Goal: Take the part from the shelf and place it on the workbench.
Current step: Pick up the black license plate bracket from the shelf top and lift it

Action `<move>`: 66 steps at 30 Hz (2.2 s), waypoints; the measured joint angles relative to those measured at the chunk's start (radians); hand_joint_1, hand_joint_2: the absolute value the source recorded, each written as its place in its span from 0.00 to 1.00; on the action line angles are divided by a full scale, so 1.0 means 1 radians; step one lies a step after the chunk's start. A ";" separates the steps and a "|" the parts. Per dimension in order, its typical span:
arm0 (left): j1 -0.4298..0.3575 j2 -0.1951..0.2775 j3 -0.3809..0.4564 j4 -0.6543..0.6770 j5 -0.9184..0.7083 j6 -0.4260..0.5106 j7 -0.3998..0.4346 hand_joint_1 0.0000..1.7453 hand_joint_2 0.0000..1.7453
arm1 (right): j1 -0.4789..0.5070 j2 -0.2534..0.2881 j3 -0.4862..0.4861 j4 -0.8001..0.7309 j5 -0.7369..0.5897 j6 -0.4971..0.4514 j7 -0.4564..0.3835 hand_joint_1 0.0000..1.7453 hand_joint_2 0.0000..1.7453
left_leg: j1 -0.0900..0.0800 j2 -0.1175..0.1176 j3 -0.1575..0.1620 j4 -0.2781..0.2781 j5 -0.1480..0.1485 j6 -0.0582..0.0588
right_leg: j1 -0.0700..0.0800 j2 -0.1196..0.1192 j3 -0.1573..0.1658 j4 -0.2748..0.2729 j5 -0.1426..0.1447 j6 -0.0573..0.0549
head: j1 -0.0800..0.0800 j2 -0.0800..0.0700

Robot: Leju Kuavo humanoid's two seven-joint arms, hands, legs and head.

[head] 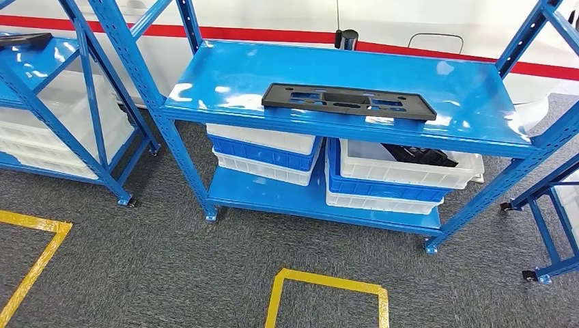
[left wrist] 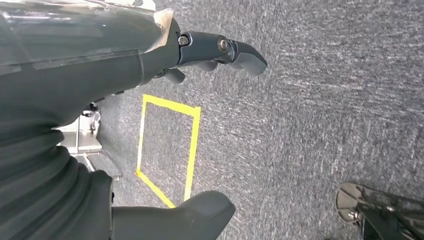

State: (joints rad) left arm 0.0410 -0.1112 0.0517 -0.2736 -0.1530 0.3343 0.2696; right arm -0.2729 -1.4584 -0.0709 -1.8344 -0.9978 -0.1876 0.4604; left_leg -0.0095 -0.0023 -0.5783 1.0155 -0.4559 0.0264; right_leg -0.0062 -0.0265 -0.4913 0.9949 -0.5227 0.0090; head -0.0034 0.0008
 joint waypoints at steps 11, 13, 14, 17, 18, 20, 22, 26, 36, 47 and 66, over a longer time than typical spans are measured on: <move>-0.017 -0.021 0.021 0.027 -0.056 0.066 0.040 0.00 1.00 | -0.117 -0.249 -0.011 -0.237 -0.166 -0.082 0.085 0.00 1.00 | 0.000 0.000 0.000 0.000 -0.001 0.000 | 0.000 0.000 -0.009 0.000 0.000 0.000 | 0.000 0.000; -0.022 -0.026 0.025 0.032 -0.066 0.078 0.048 0.00 1.00 | -0.139 -0.293 -0.013 -0.280 -0.196 -0.097 0.100 0.00 0.50 | 0.000 0.000 -0.001 0.000 -0.001 0.000 | 0.000 0.000 -0.010 0.000 0.000 0.000 | 0.000 0.000; -0.024 -0.028 0.027 0.035 -0.071 0.084 0.051 0.00 1.00 | -0.150 -0.315 -0.014 -0.301 -0.211 -0.104 0.108 0.00 0.25 | 0.000 0.000 -0.001 0.000 -0.001 0.000 | 0.000 0.000 -0.010 0.000 0.000 0.000 | 0.000 0.000; -0.029 -0.035 0.034 0.043 -0.087 0.102 0.062 0.00 1.00 | -0.185 -0.380 -0.017 -0.367 -0.256 -0.127 0.131 0.00 0.00 | 0.000 0.000 -0.001 0.000 -0.001 0.000 | 0.000 0.000 -0.010 0.000 0.000 0.000 | 0.000 0.000; -0.031 -0.037 0.036 0.046 -0.092 0.108 0.065 0.00 1.00 | -0.195 -0.401 -0.019 -0.388 -0.271 -0.134 0.138 0.00 0.00 | 0.000 0.000 -0.001 0.000 -0.001 0.000 | 0.000 0.000 -0.010 0.000 0.000 0.000 | 0.000 0.000; -0.035 -0.041 0.039 0.051 -0.103 0.121 0.072 0.00 1.00 | -0.217 -0.445 -0.022 -0.432 -0.302 -0.149 0.154 0.00 0.25 | 0.000 0.000 -0.001 0.000 -0.001 0.000 | 0.000 0.000 -0.010 0.000 -0.001 0.000 | 0.000 0.000; -0.038 -0.045 0.045 0.056 -0.113 0.133 0.080 0.00 1.00 | -0.240 -0.488 -0.024 -0.475 -0.333 -0.165 0.170 0.00 0.75 | 0.000 0.000 -0.001 0.000 -0.001 0.001 | 0.000 0.000 -0.010 0.000 -0.001 0.000 | 0.000 0.000; -0.043 -0.052 0.052 0.066 -0.134 0.157 0.095 0.00 1.00 | -0.279 -0.565 -0.024 -0.552 -0.395 -0.194 0.201 0.00 1.00 | 0.000 0.000 -0.001 -0.001 -0.001 0.001 | 0.000 0.000 -0.010 0.000 -0.001 0.000 | 0.000 0.000; -0.051 -0.061 0.058 0.079 -0.153 0.180 0.111 0.00 1.00 | -0.321 -0.623 -0.025 -0.638 -0.453 -0.223 0.232 0.00 1.00 | 0.000 0.001 0.000 -0.001 -0.001 0.001 | 0.000 0.000 -0.010 0.000 -0.001 0.000 | 0.000 0.000; -0.053 -0.062 0.064 0.081 -0.153 0.181 0.112 0.00 1.00 | -0.327 -0.623 -0.025 -0.658 -0.453 -0.224 0.232 0.00 1.00 | 0.000 0.001 0.000 0.000 -0.001 0.001 | 0.000 0.000 -0.010 0.000 -0.001 0.000 | 0.000 0.000; -0.054 -0.063 0.065 0.081 -0.153 0.181 0.112 0.00 0.50 | -0.330 -0.623 -0.025 -0.663 -0.453 -0.224 0.232 0.00 1.00 | 0.000 0.001 -0.001 0.000 -0.001 0.001 | 0.000 0.000 -0.010 0.000 -0.001 0.000 | 0.000 0.000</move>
State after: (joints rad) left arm -0.0132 -0.1743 0.1163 -0.1923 -0.3063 0.5150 0.3815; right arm -0.6032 -2.0817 -0.0954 -2.4978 -1.4511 -0.4120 0.6924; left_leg -0.0096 -0.0016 -0.5789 1.0150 -0.4569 0.0272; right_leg -0.0064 -0.0263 -0.5012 0.9948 -0.5233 0.0088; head -0.0034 0.0008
